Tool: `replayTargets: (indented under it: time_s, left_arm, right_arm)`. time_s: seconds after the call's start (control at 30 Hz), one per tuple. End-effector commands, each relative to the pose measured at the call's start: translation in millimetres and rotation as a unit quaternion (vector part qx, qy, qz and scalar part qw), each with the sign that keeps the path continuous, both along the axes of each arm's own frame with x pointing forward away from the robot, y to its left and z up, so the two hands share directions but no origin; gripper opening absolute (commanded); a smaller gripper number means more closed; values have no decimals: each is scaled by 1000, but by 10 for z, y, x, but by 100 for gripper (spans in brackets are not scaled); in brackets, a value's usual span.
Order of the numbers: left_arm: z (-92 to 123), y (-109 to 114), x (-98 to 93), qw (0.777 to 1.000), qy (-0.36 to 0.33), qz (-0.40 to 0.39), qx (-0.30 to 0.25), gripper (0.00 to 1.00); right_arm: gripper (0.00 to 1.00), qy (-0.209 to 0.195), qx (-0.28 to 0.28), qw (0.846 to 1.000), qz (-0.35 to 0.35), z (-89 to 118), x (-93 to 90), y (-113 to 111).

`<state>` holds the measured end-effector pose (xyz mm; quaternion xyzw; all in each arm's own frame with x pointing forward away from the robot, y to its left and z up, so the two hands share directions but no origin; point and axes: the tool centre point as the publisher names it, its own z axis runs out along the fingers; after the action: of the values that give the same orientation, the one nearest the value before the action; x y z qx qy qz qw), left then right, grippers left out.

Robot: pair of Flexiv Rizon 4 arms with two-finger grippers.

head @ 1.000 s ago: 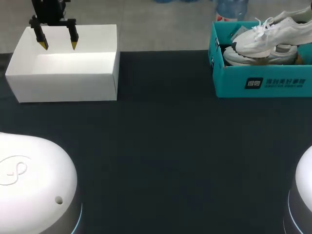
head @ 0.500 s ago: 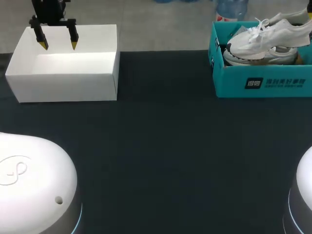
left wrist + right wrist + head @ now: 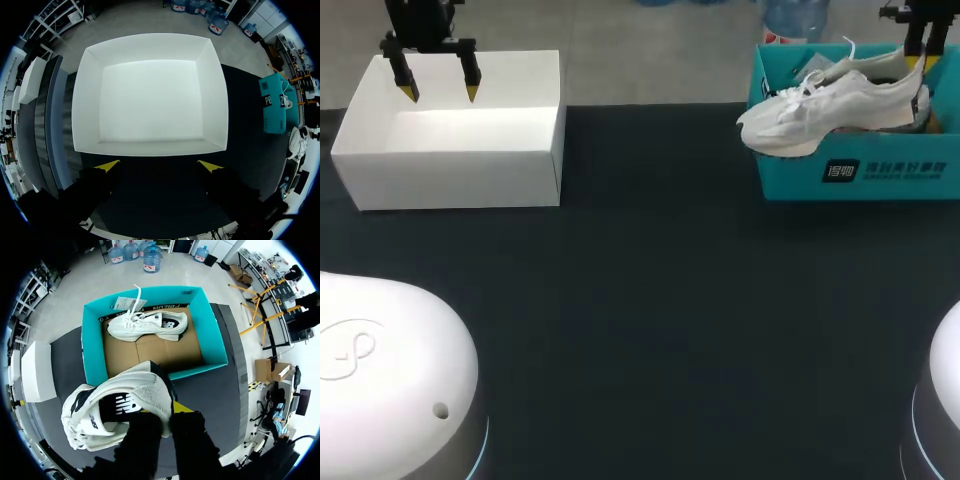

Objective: Take the shoe out of the shoebox, open the shoe tongue, remove and reinsert the insole, then place the shoe into the shoebox

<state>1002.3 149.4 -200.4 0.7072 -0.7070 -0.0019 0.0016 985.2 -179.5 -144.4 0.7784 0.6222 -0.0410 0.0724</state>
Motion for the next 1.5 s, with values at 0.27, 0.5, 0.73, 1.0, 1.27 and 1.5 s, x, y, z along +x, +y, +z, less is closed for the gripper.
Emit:
replayTargets:
  time_s: [0.27, 0.5, 0.73, 1.0, 1.27, 1.5]
  left_arm:
    - [2, 3, -6, 1000, -1, 0, 0, 100]
    - [2, 3, -6, 1000, -1, 0, 0, 100]
    - [2, 3, -6, 1000, -1, 0, 0, 100]
    - [2, 3, -6, 1000, -1, 0, 0, 100]
    - [2, 3, -6, 1000, -1, 0, 0, 100]
    - [2, 3, -6, 1000, -1, 0, 0, 100]
  right_arm:
    - [0, -37, 1, 999, -5, -166, -643, 689]
    - [0, -37, 8, 999, -13, -298, -1015, 1057]
    - [0, -34, 9, 999, -18, -394, -1323, 1371]
    - [0, -27, 16, 999, -31, -506, -1660, 1705]
    - [0, -8, 14, 999, -32, -641, -2033, 2056]
    - [0, 4, 22, 999, -36, -781, -2257, 2320]
